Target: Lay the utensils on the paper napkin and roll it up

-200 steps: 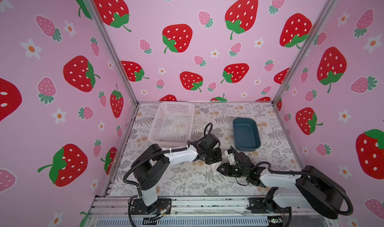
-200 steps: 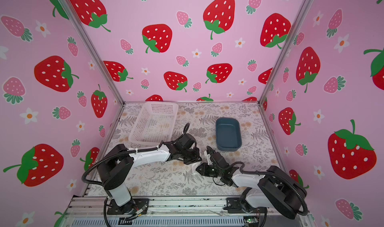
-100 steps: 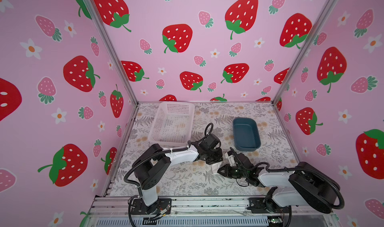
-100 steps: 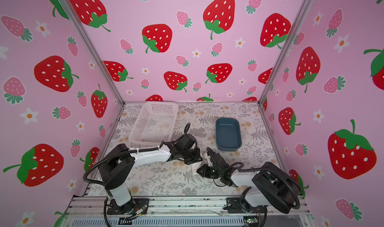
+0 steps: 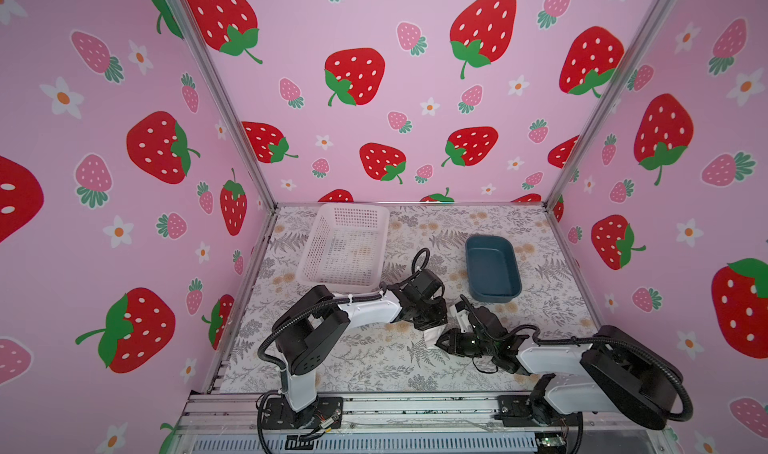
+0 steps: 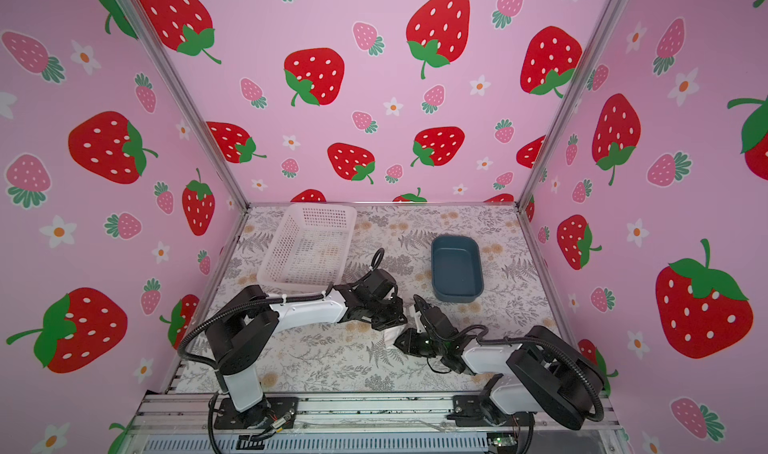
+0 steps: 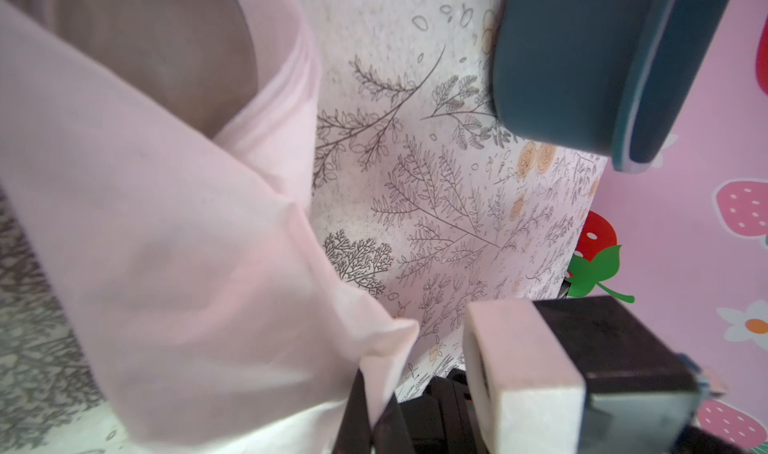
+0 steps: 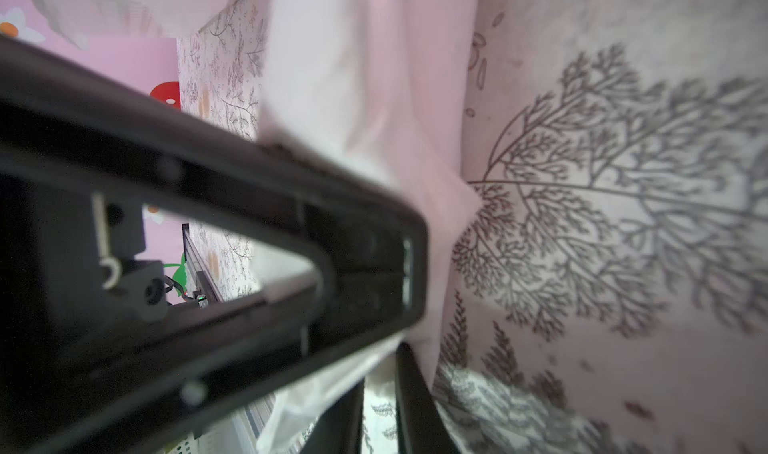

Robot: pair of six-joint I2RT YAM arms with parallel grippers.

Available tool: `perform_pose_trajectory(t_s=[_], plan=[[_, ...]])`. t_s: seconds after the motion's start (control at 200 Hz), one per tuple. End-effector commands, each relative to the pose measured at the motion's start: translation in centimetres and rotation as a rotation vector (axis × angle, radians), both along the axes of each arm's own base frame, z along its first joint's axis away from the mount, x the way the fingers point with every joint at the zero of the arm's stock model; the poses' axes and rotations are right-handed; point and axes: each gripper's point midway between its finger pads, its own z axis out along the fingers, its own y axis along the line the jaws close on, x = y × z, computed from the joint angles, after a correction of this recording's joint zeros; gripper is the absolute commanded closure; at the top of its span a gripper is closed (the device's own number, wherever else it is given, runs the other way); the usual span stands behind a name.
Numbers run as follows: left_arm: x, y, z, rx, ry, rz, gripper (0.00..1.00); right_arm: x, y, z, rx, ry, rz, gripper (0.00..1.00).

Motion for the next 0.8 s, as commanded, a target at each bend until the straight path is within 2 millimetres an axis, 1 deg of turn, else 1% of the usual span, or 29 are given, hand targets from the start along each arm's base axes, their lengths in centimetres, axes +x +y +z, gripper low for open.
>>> perform_pose_trajectory(t_s=[0.0,0.075,0.155,0.275,0.335,0.365,0.425,0.445,0.455,0.47,0.51,0.575,0.715,0.795], plan=[[0.5,-1.2,1.1,-0.032,-0.012,-0.006,1.00,0.0,-1.1,-0.2,-0.038,0.000,-0.034,0.78],[0.5,-1.1,0.9,-0.024,-0.010,-0.004,1.00,0.3,-1.5,0.4,-0.039,-0.013,-0.056,0.75],[0.5,-1.1,0.7,-0.021,-0.009,-0.004,1.00,0.7,-2.3,0.7,-0.061,-0.022,-0.098,0.72],[0.5,-1.1,0.8,-0.022,-0.010,-0.004,1.00,1.0,-3.0,1.3,-0.042,-0.036,-0.140,0.67],[0.5,-1.1,0.7,-0.021,-0.010,-0.006,1.00,1.0,-3.1,1.6,-0.029,-0.043,-0.150,0.62],[0.5,-1.1,0.8,-0.022,-0.011,-0.006,1.00,1.1,-3.0,1.9,-0.017,-0.051,-0.150,0.59],[0.6,-1.2,0.8,-0.022,-0.011,-0.005,1.00,1.1,-2.6,2.8,0.013,-0.072,-0.134,0.50],[0.5,-1.2,0.7,-0.021,-0.009,-0.006,1.00,1.2,-2.3,3.2,0.028,-0.083,-0.124,0.49],[0.6,-1.2,0.7,-0.022,-0.010,-0.006,1.00,1.2,-2.2,3.3,0.035,-0.087,-0.119,0.46],[0.6,-1.2,0.8,-0.022,-0.011,-0.006,1.00,1.1,-2.0,3.6,0.047,-0.093,-0.109,0.43],[0.5,-1.2,0.7,-0.021,-0.009,-0.006,1.00,1.2,-1.5,4.2,0.072,-0.110,-0.090,0.40],[0.6,-1.3,0.7,-0.023,-0.008,-0.007,1.00,1.3,-1.0,4.6,0.078,-0.123,-0.069,0.34],[0.6,-1.3,0.8,-0.023,-0.010,-0.009,1.00,2.0,-0.2,4.5,0.059,-0.120,-0.056,0.30],[0.6,-1.4,0.9,-0.025,-0.011,-0.009,1.00,2.4,-0.1,3.8,0.031,-0.109,-0.070,0.29]])
